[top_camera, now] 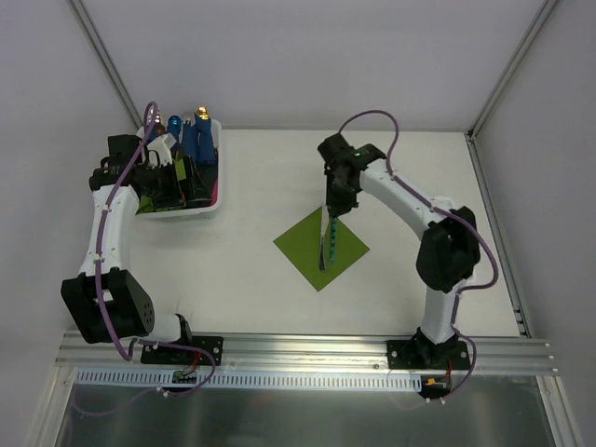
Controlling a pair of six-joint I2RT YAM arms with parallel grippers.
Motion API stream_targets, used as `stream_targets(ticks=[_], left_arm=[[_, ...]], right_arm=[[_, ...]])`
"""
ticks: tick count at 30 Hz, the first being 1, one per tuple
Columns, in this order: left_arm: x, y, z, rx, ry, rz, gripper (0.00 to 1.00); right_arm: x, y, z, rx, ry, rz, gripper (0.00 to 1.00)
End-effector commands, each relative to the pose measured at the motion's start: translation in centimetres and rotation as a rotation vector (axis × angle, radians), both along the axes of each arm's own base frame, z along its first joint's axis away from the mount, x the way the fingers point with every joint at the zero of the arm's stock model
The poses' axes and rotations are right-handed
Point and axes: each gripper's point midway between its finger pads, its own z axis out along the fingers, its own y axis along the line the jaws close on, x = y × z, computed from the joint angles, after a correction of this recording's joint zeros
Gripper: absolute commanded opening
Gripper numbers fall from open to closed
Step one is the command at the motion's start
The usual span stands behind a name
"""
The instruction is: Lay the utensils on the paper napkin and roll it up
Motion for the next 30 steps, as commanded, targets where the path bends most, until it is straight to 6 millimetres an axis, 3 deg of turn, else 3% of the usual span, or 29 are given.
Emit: stream_targets(ticks=[1,4,12,30], left_arm=[[-0.2,0.9,0.3,0.058,-0.004,0.054,0.99],[-0.6,0.9,-0.3,0.059,0.016,0.059,0.99],[-1.0,1.1,-1.4,0.069,0.047,0.071,0.99],[-1.3,0.9,-2.0,0.053,0.067,0.07,0.99]], right_arm=[[1.3,2.8,-0.3,0.021,0.011,-0.106,0.0],[1.5,4.2,-2.5,0.01,0.054,-0.111,0.0],[2.3,6.0,-4.5,0.016,0.103,-0.114,0.0],[1.2,4.6,-7.9,-0.107,0.21,-0.045,0.0]])
